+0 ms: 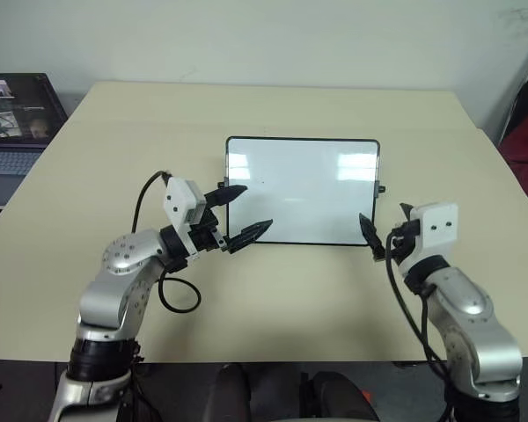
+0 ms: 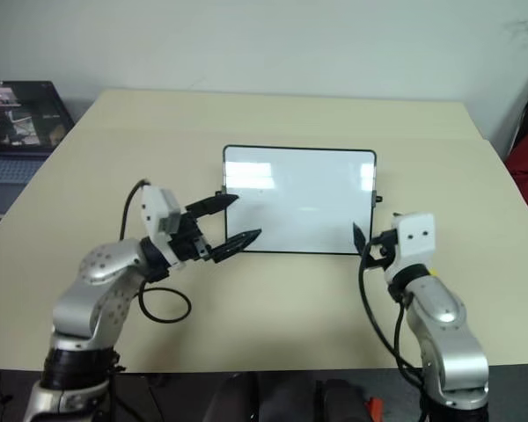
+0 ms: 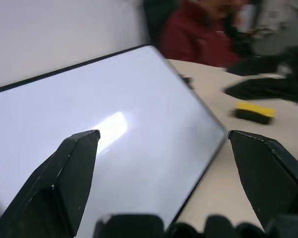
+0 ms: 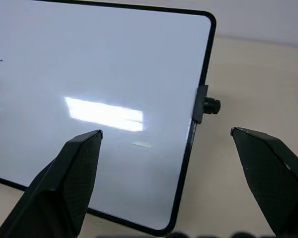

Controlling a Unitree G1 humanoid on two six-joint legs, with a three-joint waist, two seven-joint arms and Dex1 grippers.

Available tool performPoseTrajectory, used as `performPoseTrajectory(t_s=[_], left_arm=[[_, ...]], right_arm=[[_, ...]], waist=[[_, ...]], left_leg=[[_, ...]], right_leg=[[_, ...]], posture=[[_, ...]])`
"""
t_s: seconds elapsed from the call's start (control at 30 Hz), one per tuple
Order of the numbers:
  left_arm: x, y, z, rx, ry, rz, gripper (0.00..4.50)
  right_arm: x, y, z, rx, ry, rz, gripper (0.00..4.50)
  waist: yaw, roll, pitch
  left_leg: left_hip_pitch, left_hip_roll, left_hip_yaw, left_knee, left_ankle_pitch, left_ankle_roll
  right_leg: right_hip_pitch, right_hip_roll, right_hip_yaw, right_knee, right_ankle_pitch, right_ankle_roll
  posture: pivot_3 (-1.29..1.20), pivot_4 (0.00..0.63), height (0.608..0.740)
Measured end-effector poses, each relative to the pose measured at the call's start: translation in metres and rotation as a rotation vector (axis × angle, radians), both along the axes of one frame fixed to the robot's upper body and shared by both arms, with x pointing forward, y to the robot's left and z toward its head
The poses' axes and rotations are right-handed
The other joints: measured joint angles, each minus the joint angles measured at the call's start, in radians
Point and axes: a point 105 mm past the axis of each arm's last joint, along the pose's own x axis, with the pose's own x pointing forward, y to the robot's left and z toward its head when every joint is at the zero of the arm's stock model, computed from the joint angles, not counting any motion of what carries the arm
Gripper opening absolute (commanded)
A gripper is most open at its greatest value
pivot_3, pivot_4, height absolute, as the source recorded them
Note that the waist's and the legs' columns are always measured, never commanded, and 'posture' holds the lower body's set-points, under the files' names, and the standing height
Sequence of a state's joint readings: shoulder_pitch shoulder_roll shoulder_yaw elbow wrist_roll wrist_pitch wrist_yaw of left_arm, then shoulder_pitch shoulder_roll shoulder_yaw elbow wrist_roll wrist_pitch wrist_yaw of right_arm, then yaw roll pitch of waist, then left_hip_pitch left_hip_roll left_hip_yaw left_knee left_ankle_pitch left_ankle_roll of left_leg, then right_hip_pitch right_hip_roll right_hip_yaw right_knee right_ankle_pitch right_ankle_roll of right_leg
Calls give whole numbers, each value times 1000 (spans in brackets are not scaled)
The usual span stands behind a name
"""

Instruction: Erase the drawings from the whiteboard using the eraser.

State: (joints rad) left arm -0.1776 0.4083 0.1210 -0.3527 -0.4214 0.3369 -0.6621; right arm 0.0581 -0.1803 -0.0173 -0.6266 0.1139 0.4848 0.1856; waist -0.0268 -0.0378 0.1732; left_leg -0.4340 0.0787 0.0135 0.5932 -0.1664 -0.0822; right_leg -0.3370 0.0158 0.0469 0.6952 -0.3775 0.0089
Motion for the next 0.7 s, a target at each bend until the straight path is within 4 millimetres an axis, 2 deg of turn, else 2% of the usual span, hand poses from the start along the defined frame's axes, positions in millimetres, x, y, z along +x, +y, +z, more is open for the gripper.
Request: performPoseTrajectory(t_s=[0.07,0.13,0.23,0.43,0.57,0.7], left_arm=[[-2,16,-14,-56,23,189,4500],[-4,35,-24,-30,29,327,4500],[-10,52,-33,-13,10,473,4500],[-33,69,-61,-8,76,617,4500],[-40,73,-69,2,99,643,4500],[-48,77,-77,19,121,662,4500]], right_arm=[[-13,7,-23,29,0,6,4486],[-19,3,-39,37,5,-1,4486],[-21,-7,-45,53,-40,-30,4486],[-26,-14,-63,86,-33,-42,4486],[-27,-8,-64,89,-44,-10,4486],[-37,-4,-65,89,-36,8,4486]], waist=[[0,-1,0],[-2,0,0],[-2,0,0],[-3,-1,-1],[-3,0,-1],[-3,-1,-1]], left_leg=[[0,-1,-1,0,0,0],[2,-1,-1,0,0,0],[6,0,-2,0,0,1],[7,0,-2,0,0,1],[6,0,-2,0,0,1],[6,0,-2,0,0,1]], right_leg=[[0,0,-1,0,0,0],[0,0,-2,2,0,0],[4,1,-2,3,-1,1],[4,1,-1,3,-1,1],[4,1,-1,3,-1,1],[4,0,-1,2,-1,1]], posture=[[0,150,740],[0,150,740],[0,150,740],[0,150,740],[0,150,740],[0,150,740]])
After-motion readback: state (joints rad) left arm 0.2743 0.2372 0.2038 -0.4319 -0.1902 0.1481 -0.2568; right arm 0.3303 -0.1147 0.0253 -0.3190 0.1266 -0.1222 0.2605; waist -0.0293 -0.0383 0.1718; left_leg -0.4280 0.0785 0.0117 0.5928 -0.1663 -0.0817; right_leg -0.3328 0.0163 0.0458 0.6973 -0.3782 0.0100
